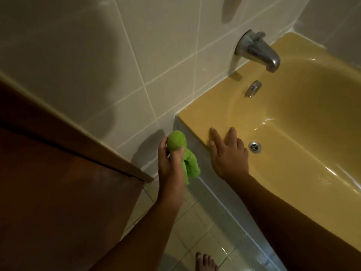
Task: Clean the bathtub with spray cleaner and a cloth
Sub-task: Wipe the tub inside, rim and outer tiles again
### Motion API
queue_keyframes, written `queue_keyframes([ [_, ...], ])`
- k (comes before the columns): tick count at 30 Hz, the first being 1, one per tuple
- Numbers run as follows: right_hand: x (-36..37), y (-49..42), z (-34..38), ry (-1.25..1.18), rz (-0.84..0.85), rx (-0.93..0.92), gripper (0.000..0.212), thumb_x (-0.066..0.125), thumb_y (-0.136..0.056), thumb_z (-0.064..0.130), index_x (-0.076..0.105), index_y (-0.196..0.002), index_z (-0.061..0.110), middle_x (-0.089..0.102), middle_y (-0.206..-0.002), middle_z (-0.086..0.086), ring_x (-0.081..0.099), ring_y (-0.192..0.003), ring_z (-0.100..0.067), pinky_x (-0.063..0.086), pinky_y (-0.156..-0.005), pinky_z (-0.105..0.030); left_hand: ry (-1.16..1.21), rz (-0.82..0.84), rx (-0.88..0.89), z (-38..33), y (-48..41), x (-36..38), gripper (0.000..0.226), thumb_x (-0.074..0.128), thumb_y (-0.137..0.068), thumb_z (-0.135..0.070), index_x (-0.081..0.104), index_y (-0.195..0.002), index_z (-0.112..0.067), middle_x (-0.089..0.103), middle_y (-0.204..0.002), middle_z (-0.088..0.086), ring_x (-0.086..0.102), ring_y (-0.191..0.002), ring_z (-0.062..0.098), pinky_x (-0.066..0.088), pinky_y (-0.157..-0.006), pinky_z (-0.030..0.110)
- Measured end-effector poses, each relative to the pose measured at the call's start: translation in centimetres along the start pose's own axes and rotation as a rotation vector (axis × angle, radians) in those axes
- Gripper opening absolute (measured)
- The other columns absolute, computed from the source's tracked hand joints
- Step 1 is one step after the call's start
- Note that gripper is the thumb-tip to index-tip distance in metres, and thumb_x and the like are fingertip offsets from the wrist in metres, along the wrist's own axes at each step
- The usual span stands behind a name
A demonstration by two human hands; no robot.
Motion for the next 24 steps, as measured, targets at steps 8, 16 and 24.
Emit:
queue_keyframes([
  [8, 1.6, -0.9, -0.2, 0.226, -0.098, -0.024, 0.055, 0.015, -0.108, 0.056, 0.006, -0.161, 0.046, 0.028, -0.158, -0.029, 0.050, -0.127, -0.046, 0.047, -0.099, -0.055, 0.057, -0.004, 0.243, 5.6, -7.2, 4.6, 0.091, 0.067, -0.081, -0.053, 0.025, -0.160, -0.036, 0.041, -0.157, -0.003, 0.054, -0.132, 0.009, 0.055, -0.099, 0.026],
  [16, 2.1, -2.1, -0.7, 0.179, -0.165, -0.045, 0.058, 0.020, -0.106, 0.048, 0.012, -0.160, 0.027, 0.036, -0.148, -0.019, 0.053, -0.118, -0.040, 0.052, -0.085, -0.052, -0.325, -0.037, 0.965, 1.3, -9.2, 6.9, 0.072, 0.078, -0.076, -0.026, 0.049, -0.139, -0.004, 0.055, -0.133, 0.014, 0.054, -0.120, 0.026, 0.045, -0.101, 0.029],
  [24, 2.4, -2.2, -1.6, 0.127, -0.220, -0.085, 0.062, 0.022, -0.106, 0.049, 0.019, -0.159, 0.017, 0.046, -0.139, -0.015, 0.055, -0.118, -0.037, 0.051, -0.089, -0.048, -1.104, 0.429, 0.943, -1.3, -12.3, 12.2, 0.039, 0.056, -0.087, -0.048, 0.073, -0.121, -0.040, 0.059, -0.133, -0.010, 0.053, -0.119, 0.018, 0.046, -0.102, 0.040],
])
Point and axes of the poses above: each hand's wrist, its own y-axis away from the middle knuckle, its own x-axis out of the palm, z = x × y, the point moved 3 cm from there along -y, towards the middle knuckle
